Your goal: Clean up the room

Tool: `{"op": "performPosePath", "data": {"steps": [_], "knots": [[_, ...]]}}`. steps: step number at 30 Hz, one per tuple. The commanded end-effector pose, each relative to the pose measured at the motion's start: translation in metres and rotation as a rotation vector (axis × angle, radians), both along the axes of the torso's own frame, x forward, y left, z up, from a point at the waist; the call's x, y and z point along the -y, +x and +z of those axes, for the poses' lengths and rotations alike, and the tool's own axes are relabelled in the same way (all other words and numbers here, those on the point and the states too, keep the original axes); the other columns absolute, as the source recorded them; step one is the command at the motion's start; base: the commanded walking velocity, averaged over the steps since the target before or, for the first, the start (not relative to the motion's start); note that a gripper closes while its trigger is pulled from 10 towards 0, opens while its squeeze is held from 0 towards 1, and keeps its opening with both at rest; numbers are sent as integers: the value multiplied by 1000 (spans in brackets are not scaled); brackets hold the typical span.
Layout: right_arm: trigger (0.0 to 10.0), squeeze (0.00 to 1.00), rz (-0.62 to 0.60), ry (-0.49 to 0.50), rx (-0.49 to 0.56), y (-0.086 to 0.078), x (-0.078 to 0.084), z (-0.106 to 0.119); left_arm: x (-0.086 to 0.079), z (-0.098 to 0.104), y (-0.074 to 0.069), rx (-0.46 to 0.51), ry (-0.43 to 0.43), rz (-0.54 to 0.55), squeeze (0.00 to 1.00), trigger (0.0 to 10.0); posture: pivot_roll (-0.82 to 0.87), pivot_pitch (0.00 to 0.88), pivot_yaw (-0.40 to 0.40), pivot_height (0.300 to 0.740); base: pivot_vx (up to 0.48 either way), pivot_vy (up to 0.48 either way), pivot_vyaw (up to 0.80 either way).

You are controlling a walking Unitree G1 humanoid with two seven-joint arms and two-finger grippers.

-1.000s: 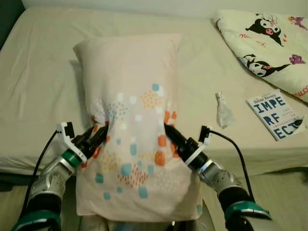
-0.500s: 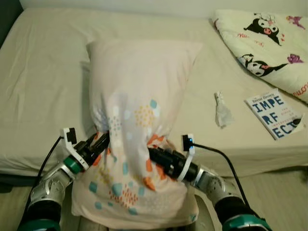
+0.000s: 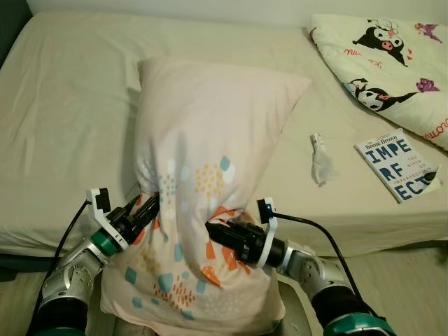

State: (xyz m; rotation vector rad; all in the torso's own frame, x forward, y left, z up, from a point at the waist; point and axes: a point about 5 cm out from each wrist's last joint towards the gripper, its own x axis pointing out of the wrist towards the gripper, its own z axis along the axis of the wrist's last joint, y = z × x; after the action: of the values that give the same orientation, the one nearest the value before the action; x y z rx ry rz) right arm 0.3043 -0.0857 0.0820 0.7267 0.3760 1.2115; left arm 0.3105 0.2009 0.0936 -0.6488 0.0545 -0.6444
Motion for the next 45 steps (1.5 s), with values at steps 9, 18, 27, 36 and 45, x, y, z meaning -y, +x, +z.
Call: {"op": "performPosePath", "data": {"steps": [9, 18, 27, 36, 45], "knots": [[0, 0, 43, -28, -33, -4, -17, -7, 21, -13, -7, -56, -39, -83, 0, 0, 184, 131, -75, 565, 0, 0, 0], [0, 0, 35, -22, -39, -4, -17, -7, 19, -12, -8, -49, -46, -72, 0, 0, 188, 131, -72, 565, 0, 0, 0], [0, 0, 27, -12, -48, -3, -17, -7, 19, -11, -8, -49, -58, -64, 0, 0, 191, 130, -68, 565, 0, 0, 0], [0, 0, -13, 15, -37, -2, -17, -5, 21, 1, -7, -4, -65, -67, 0, 0, 200, 115, -49, 565, 0, 0, 0], [0, 0, -109, 65, 21, 0, -15, 8, 24, 26, -13, 107, 41, 22, 0, 0, 210, 86, -35, 565, 0, 0, 0]]}}
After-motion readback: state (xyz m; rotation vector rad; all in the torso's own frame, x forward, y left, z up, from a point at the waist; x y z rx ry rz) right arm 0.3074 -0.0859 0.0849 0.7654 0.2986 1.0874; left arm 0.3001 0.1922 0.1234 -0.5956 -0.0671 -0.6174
